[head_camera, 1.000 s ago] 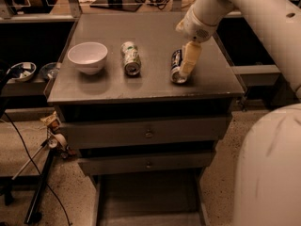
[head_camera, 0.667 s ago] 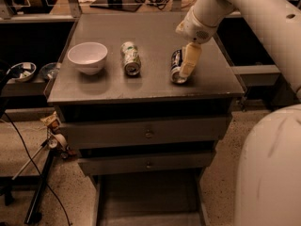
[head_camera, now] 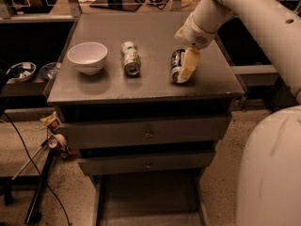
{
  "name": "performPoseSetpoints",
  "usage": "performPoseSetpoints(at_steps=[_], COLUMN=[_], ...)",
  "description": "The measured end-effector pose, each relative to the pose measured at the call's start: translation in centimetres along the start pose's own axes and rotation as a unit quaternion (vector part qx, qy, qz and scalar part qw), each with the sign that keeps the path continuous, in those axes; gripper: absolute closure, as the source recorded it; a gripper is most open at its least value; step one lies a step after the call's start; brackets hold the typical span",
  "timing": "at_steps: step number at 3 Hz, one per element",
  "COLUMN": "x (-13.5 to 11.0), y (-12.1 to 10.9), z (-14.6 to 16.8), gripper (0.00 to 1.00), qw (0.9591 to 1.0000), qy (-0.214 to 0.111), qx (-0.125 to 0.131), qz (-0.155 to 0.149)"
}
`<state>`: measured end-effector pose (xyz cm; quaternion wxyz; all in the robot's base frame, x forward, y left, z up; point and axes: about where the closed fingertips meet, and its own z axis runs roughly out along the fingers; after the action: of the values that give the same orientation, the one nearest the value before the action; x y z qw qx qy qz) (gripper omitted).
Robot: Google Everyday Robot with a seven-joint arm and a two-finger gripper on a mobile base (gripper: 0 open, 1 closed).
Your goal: Place pepsi can into bottom drawer
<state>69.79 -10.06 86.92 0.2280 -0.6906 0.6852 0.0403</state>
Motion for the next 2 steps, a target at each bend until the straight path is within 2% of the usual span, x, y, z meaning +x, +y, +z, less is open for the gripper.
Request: performPoseSetpoints(at_steps=[2], x=[0.07], y=[-0.40], z=[1.64], gripper=[0.00], qw=[0.9999], qy=[-0.007], qx=[-0.014], qz=[0.005])
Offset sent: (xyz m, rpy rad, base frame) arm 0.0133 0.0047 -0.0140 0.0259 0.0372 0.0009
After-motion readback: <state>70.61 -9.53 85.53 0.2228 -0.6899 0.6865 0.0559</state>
